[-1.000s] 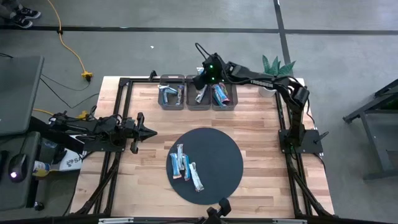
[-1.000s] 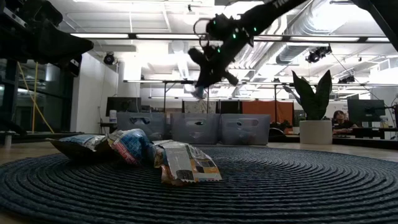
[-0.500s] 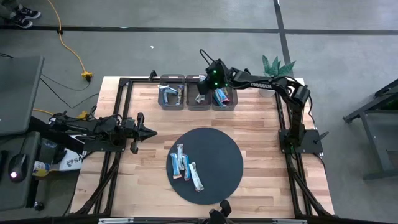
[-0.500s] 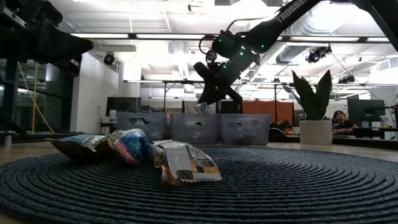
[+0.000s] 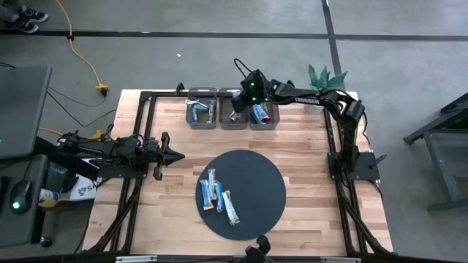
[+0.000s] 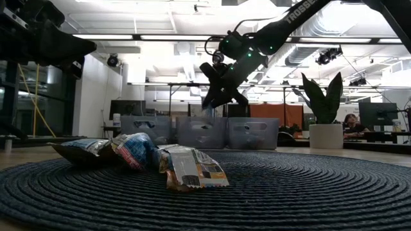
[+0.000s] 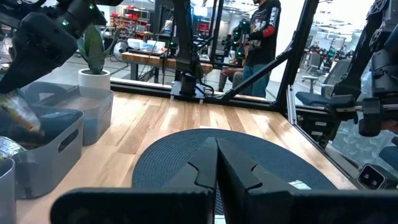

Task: Pick and place Granola Bars by type
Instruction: Put the yellow granola bar into the middle black bin

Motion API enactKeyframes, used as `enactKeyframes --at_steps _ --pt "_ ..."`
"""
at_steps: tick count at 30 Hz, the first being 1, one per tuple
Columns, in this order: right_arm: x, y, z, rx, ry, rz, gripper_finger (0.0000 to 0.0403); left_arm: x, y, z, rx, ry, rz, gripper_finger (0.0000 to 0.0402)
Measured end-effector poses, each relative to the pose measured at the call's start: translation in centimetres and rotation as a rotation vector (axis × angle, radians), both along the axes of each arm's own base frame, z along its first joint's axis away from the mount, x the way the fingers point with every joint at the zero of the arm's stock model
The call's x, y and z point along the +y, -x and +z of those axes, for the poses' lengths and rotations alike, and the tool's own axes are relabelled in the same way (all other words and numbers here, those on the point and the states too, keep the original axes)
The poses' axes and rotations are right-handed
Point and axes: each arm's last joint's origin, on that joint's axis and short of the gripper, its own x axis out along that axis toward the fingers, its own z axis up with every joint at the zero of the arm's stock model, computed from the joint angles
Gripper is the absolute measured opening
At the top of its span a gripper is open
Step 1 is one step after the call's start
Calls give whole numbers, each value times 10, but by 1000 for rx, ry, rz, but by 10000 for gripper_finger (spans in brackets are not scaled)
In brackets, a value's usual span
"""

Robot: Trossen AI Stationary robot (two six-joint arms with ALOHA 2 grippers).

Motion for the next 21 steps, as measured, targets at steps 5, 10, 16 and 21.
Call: enactKeyframes --at_steps 5,10,16,21 --pt "0 0 0 -5 -5 8 108 0 0 0 0 0 0 1" --pt "0 0 0 -6 -4 9 126 0 0 0 0 0 0 1" --pt "0 0 1 0 18 29 131 0 0 0 0 0 0 1" --pt "-1 -3 4 -39 59 64 132 0 0 0 1 0 1 1"
